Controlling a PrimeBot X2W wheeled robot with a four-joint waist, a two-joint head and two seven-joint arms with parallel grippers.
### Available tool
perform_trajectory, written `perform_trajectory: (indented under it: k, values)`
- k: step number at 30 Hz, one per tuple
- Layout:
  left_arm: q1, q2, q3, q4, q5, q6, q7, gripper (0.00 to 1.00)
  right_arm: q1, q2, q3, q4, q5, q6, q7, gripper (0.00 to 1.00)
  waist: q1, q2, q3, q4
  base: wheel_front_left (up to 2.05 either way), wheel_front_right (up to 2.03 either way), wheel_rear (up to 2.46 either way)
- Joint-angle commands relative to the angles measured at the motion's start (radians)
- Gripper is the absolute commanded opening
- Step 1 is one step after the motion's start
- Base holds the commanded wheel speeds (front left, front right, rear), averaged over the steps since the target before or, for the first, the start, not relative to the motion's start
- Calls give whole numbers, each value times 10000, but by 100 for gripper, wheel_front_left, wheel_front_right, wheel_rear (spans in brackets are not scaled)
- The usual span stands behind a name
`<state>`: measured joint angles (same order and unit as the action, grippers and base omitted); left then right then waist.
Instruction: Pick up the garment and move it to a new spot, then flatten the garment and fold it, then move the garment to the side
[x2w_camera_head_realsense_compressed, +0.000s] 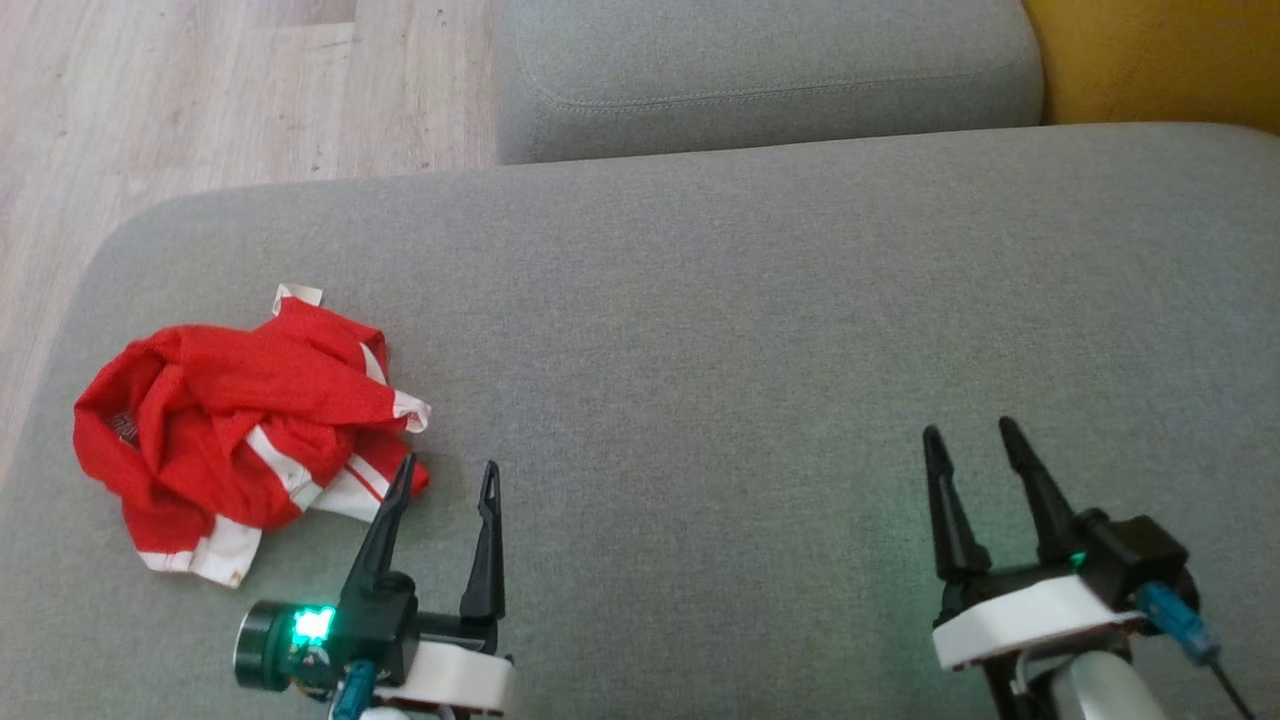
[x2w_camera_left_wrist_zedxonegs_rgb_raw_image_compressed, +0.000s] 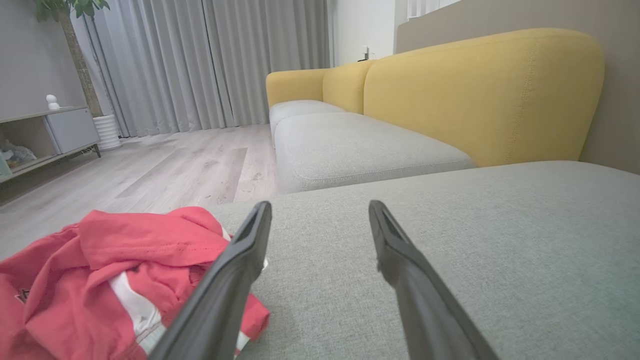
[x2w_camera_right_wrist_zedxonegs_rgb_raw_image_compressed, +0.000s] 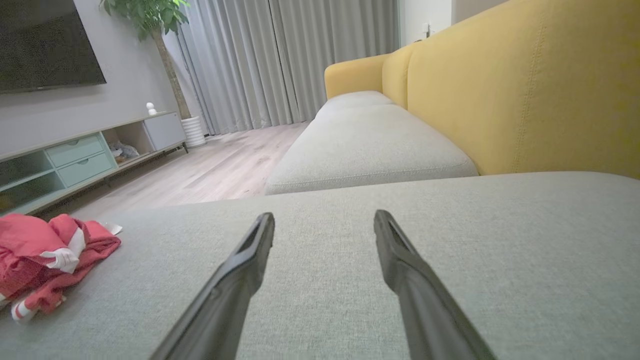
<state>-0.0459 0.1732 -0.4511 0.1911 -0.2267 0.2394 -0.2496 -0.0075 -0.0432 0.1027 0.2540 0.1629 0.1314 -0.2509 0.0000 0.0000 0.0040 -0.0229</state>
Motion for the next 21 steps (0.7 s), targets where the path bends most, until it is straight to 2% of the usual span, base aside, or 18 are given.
perform_trajectory:
  k: [1, 12, 21]
  values:
    - [-285, -29, 398, -253, 87, -38, -122, 100, -303, -70, 306, -227, -42, -7, -109, 100, 0, 0, -4, -2, 0, 0, 0]
    - [-211, -513, 941, 269, 488, -721, -122, 100, -535, -70, 371, 326, 133, -7, -109, 100, 0, 0, -44, -23, 0, 0, 0]
    - [-190, -729, 1355, 404, 722, -997, -122, 100, -532, -70, 457, 44, 186, -7, -109, 100, 0, 0, -82, 166, 0, 0, 0]
